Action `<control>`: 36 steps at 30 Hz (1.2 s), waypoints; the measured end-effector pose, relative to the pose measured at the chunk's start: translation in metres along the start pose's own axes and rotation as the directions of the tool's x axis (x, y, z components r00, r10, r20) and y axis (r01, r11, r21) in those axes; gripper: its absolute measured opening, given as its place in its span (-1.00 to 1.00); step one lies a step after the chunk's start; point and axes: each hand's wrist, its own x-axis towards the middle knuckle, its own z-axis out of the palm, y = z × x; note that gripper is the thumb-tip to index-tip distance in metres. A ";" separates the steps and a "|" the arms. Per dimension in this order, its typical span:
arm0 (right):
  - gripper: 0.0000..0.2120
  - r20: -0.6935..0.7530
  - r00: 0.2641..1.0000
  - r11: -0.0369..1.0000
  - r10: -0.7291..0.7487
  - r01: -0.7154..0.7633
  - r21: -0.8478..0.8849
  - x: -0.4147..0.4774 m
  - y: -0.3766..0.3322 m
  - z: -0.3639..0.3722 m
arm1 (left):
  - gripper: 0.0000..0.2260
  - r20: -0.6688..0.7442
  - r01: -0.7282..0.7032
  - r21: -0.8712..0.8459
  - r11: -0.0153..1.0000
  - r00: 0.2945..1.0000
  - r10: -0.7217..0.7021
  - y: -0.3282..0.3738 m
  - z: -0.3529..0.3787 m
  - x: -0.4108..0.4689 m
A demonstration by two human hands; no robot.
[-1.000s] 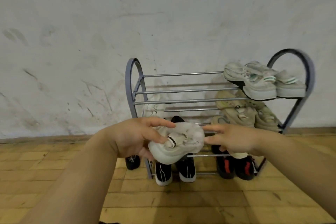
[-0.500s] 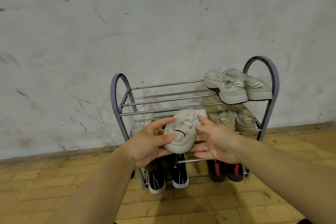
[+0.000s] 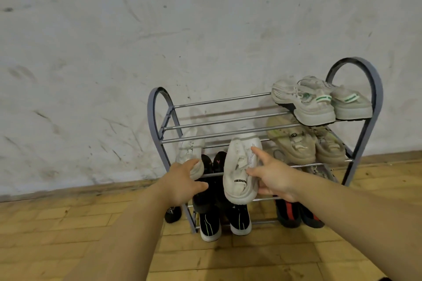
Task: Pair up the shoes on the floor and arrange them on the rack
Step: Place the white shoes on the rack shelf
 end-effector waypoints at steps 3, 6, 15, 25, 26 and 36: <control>-0.26 -0.023 0.999 0.993 -0.047 0.044 -0.107 0.027 0.002 0.004 | -0.23 -0.027 0.059 0.046 0.997 0.998 -0.058 -0.016 0.003 0.017; -0.35 -0.035 0.990 0.970 -0.136 0.125 -0.207 0.054 -0.001 0.015 | -0.21 0.037 0.057 0.125 0.991 0.997 -0.062 -0.027 0.013 0.029; -0.67 -0.178 0.951 0.910 -0.253 0.172 -0.377 0.127 -0.008 0.050 | -0.19 0.120 0.037 0.100 0.994 0.992 -0.049 -0.049 0.018 0.050; -0.41 -0.138 0.960 0.802 -0.243 0.119 -0.585 0.125 0.008 0.048 | -0.21 0.150 0.023 0.044 0.999 0.988 -0.029 -0.057 0.011 0.051; -0.39 -0.112 0.962 0.780 -0.248 0.130 -0.612 0.119 0.006 0.048 | -0.21 0.152 0.017 0.047 0.999 0.988 -0.024 -0.056 0.011 0.050; -0.36 0.093 0.967 0.455 -0.235 0.194 -0.869 0.038 -0.006 0.055 | -0.30 0.071 -0.023 0.067 0.997 0.997 0.018 -0.030 -0.009 0.018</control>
